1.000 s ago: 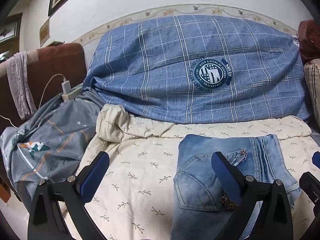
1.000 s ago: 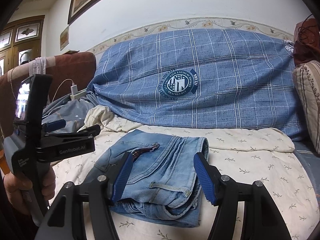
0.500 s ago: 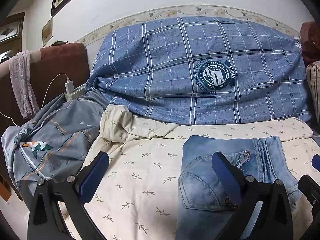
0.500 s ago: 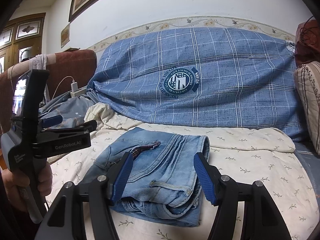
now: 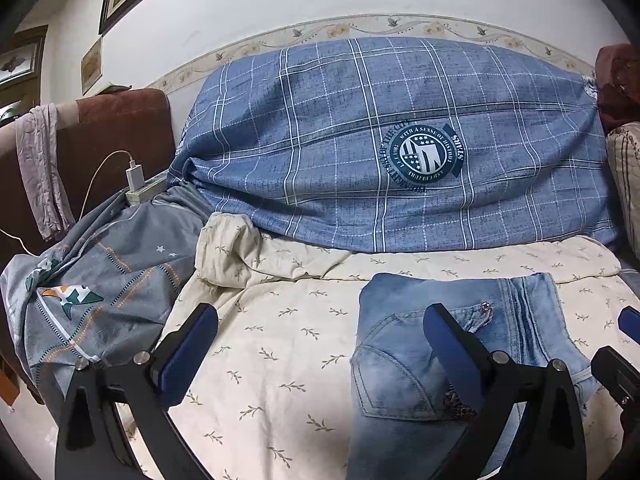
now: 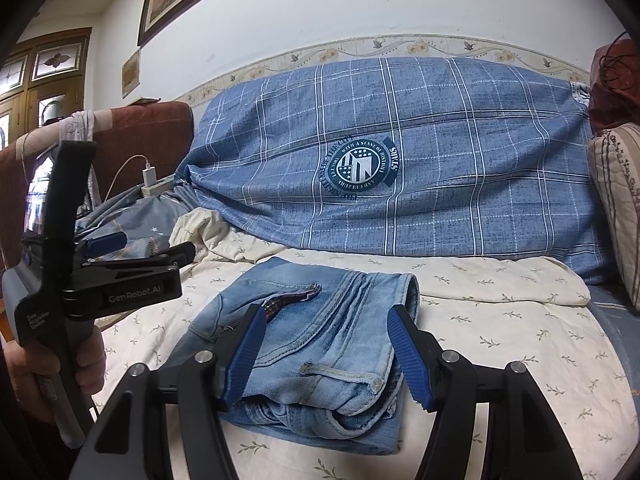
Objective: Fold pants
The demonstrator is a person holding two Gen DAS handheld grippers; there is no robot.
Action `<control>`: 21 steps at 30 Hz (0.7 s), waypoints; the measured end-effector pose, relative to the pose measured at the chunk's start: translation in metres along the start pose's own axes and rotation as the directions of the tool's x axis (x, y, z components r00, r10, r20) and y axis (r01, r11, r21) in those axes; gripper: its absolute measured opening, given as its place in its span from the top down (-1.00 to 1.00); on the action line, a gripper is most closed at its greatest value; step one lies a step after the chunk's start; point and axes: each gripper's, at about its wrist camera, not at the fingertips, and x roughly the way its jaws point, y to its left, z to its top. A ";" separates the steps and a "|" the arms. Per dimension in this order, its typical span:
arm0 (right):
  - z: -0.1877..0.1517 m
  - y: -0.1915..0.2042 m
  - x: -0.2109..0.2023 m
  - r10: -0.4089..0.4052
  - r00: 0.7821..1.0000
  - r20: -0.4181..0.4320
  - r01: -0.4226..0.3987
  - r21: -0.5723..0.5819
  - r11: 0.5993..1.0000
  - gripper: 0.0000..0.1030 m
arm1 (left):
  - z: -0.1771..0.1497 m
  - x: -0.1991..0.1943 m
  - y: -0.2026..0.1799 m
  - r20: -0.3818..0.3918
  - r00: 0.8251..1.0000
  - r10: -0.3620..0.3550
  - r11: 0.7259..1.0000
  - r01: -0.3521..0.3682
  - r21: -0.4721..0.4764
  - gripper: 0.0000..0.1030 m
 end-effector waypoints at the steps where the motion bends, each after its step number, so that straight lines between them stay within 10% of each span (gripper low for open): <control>1: 0.000 0.000 0.000 0.000 1.000 0.001 0.000 0.000 1.000 -0.29 | 0.000 0.000 0.000 -0.001 1.000 -0.001 1.000 0.001 -0.002 -0.99; 21: 0.001 0.004 0.005 0.016 1.000 -0.007 -0.015 0.008 1.000 -0.30 | 0.001 -0.003 0.001 0.005 1.000 -0.025 1.000 0.025 -0.005 -0.99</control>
